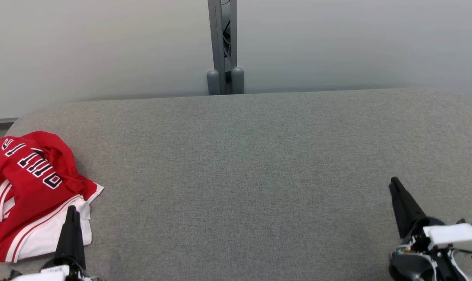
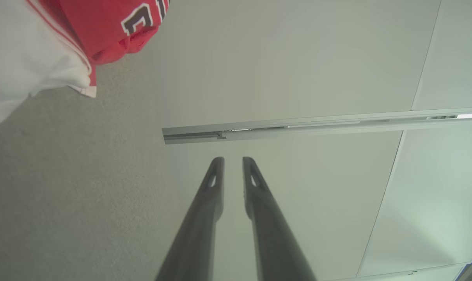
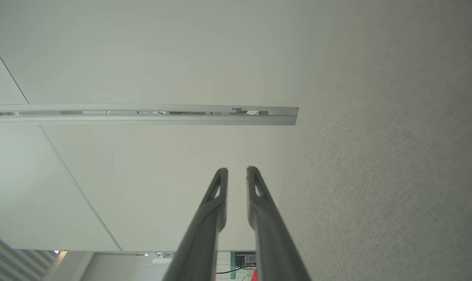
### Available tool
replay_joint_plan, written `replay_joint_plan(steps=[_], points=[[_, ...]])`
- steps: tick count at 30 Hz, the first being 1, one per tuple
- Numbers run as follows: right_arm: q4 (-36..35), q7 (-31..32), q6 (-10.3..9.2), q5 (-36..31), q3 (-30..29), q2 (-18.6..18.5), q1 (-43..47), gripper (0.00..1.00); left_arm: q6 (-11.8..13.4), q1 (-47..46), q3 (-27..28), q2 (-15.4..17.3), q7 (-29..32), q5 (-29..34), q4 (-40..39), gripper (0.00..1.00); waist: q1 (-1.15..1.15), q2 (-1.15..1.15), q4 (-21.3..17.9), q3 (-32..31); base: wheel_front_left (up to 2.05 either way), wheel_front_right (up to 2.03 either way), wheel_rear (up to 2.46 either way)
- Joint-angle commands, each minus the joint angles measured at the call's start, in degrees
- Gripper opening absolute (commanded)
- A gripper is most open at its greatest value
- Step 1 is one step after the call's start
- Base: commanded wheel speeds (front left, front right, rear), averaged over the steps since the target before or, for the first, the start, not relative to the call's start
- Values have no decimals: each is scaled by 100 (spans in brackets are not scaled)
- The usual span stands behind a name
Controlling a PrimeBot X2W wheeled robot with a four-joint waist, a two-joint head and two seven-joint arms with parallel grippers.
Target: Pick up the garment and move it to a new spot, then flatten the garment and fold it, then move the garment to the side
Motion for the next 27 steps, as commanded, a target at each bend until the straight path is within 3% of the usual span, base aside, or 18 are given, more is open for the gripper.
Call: replay_joint_plan(steps=[1, 9, 16, 27], points=[[-14, -2, 0, -1, -2, -9, -15, 100, 0, -13, 1, 8, -3, 2, -14, 100, 0, 0, 0, 0, 0, 0, 0], [66, -106, -6, -71, 86, 38, 200, 100, -1, 71, -180, -61, -123, 66, 151, 100, 0, 0, -1, 5, 0, 0, 0], [-66, -423, -5, -579, 317, -93, 166, 100, 13, -39, -303, -44, -310, 670, 105, 100, 0, 0, -1, 11, 0, 0, 0], [-348, -739, -4, -2256, 419, -74, 157, 100, 358, -140, -682, -25, -540, 2477, -187, 100, 0, 0, -17, 23, 0, 0, 0]])
